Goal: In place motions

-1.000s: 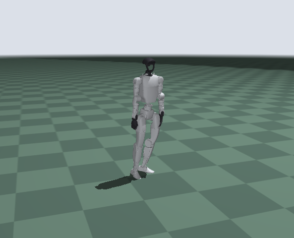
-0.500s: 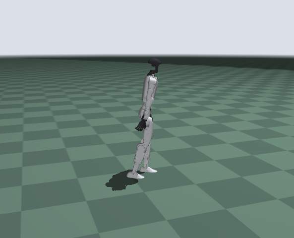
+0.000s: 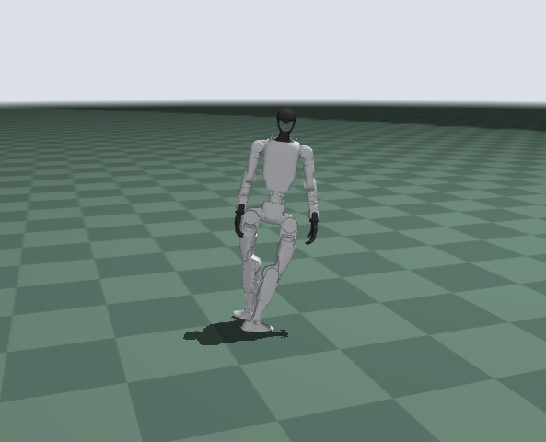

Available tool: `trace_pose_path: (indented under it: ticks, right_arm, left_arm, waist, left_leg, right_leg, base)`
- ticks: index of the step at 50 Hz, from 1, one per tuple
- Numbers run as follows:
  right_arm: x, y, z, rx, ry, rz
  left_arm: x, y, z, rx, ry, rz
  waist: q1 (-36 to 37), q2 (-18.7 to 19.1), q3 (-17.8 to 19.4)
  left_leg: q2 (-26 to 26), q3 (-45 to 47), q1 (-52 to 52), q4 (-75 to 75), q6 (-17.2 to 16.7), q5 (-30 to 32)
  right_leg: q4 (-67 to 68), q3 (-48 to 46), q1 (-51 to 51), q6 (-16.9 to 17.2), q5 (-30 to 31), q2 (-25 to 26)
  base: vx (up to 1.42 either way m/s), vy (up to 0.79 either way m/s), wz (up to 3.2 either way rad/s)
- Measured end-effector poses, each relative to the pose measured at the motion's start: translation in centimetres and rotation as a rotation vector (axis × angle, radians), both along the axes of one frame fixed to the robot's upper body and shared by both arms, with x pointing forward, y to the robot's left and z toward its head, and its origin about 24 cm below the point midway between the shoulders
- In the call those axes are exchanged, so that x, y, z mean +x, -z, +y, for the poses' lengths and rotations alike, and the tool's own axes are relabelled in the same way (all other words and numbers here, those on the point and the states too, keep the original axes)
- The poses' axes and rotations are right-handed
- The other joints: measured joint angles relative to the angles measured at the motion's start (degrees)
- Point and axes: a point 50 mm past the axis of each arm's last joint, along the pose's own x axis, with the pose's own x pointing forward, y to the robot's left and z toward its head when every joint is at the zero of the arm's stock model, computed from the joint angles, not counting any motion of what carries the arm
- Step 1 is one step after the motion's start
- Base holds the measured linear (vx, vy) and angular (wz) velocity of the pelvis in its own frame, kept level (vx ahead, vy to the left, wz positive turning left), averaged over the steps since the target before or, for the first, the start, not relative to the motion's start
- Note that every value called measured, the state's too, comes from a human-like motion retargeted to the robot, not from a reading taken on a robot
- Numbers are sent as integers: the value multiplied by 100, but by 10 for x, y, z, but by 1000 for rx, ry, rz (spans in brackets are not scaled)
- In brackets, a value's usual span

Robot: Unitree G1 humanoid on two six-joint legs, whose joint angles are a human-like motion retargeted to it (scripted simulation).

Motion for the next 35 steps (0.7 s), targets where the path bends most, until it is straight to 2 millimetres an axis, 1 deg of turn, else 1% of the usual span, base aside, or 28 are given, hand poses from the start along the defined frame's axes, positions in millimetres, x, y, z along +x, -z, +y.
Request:
trace_pose_path:
  ticks: [2,5,7,9,10,12,15,17,19,20,22,23,25,26,27,28,29,30,32,33,35]
  right_arm:
    - [31,3,2,16,-23,-95]
    - [80,3,12,54,-60,-249]
    - [108,2,27,110,-85,-348]
    - [131,-1,46,189,-100,-437]
    - [140,-3,56,234,-106,-475]
    - [152,-6,73,330,-122,-514]
    - [157,-8,88,415,-151,-526]
    - [152,-7,89,416,-181,-512]
    - [140,-3,83,390,-215,-472]
    - [133,-1,78,369,-230,-444]
    - [110,4,66,312,-239,-360]
    - [96,7,60,280,-233,-311]
    - [69,9,46,218,-199,-208]
    - [56,9,40,193,-171,-156]
    - [43,8,35,171,-140,-104]
    - [31,7,31,153,-105,-54]
    - [19,6,30,138,-61,-10]
    - [8,4,30,126,-14,31]
    - [-6,3,34,115,95,59]
    - [-9,3,37,118,149,53]
    - [-12,4,44,142,239,37]
  left_arm:
    - [-9,0,-12,-24,-41,16]
    - [-19,-1,-33,-84,-98,13]
    - [-28,-2,-45,-126,-142,18]
    - [-35,-4,-55,-152,-183,33]
    - [-38,-5,-58,-159,-201,42]
    - [-38,-6,-60,-161,-217,49]
    - [-31,-3,-53,-152,-197,29]
    - [-21,0,-43,-136,-157,-6]
    - [-8,3,-32,-118,-109,-50]
    - [-1,4,-26,-110,-84,-74]
    - [16,7,-17,-97,-35,-124]
    - [26,8,-14,-92,-11,-150]
    - [50,11,-12,-90,32,-207]
    - [62,12,-12,-92,47,-237]
    - [74,12,-13,-96,61,-267]
    - [86,12,-13,-102,73,-296]
    - [98,12,-12,-109,92,-321]
    - [109,11,-11,-117,113,-343]
    - [131,9,-9,-124,181,-381]
    - [143,7,-8,-121,220,-402]
    - [166,3,-7,-119,302,-446]
  waist:
    - [257,-20,154]
    - [568,-65,293]
    - [631,-66,271]
    - [628,-64,224]
    - [622,-67,202]
    - [627,-81,168]
    - [655,-88,103]
    - [652,-85,56]
    - [619,-53,4]
    - [590,-30,-31]
    - [553,98,-119]
    - [545,222,-149]
    - [452,632,-154]
    - [332,851,-140]
    - [208,1012,-143]
    - [78,1060,-181]
    - [-124,1098,-206]
    - [-362,1131,-225]
    - [-677,1227,-68]
    - [-813,1271,64]
    - [-1084,1350,302]
  left_leg:
    - [5,200,120,7,-16,-24]
    - [47,71,89,161,17,-118]
    - [77,136,75,259,27,-206]
    - [78,173,67,328,34,-303]
    - [76,176,61,361,33,-352]
    - [74,143,53,418,3,-455]
    - [24,46,54,445,-39,-644]
    - [-2,-39,73,447,-89,-755]
    - [-35,-174,124,404,-146,-848]
    - [-61,-262,146,371,-162,-889]
    - [-26,-418,207,283,-200,-936]
    - [56,-518,245,238,-207,-956]
    - [393,-797,317,193,-214,-991]
    - [593,-991,311,220,-221,-1005]
    - [731,-1164,280,245,-214,-1015]
    - [744,-1298,196,265,-182,-1019]
    - [722,-1493,102,270,-137,-998]
    - [682,-1718,3,268,-86,-963]
    - [677,-2089,-51,237,-15,-886]
    - [699,-2232,-49,221,8,-839]
    - [711,-2594,-59,175,45,-737]
  right_leg:
    - [-10,50,66,-16,24,-10]
    - [6,155,88,-29,67,-105]
    - [10,200,66,-27,89,-147]
    - [-4,227,49,-23,108,-168]
    - [-15,241,44,-22,117,-176]
    - [-22,282,53,-12,144,-196]
    - [-1,278,103,22,201,-210]
    - [28,245,180,52,265,-213]
    - [76,167,307,86,377,-195]
    - [113,114,377,105,457,-185]
    - [339,29,509,51,787,-179]
    - [547,33,568,-47,1038,-183]
    - [1328,302,563,-484,1496,-271]
    - [2045,679,367,-793,1524,-476]
    - [2736,1142,96,-949,1472,-694]
    - [3374,1776,-327,-796,1258,-939]
    - [3749,2471,-796,-657,1058,-894]
    - [3993,3197,-1288,-526,865,-704]
    - [3904,4200,-1803,-347,727,-106]
    - [3807,4342,-1920,-381,641,12]
    - [3438,4364,-2083,-494,463,75]
  base:
    - [5,-11,-29]
    - [5,-11,-47]
    - [8,-13,-31]
    - [6,-13,-20]
    - [6,-17,-21]
    - [9,-23,-23]
    - [14,-27,-8]
    - [17,-24,18]
    - [31,-36,47]
    - [30,-30,69]
    - [29,-26,78]
    - [29,-31,92]
    - [24,-31,123]
    - [20,-35,155]
    - [19,-42,165]
    - [13,-47,186]
    - [5,-49,221]
    - [-8,-47,242]
    - [-21,-46,225]
    - [-27,-49,212]
    - [-28,-45,209]
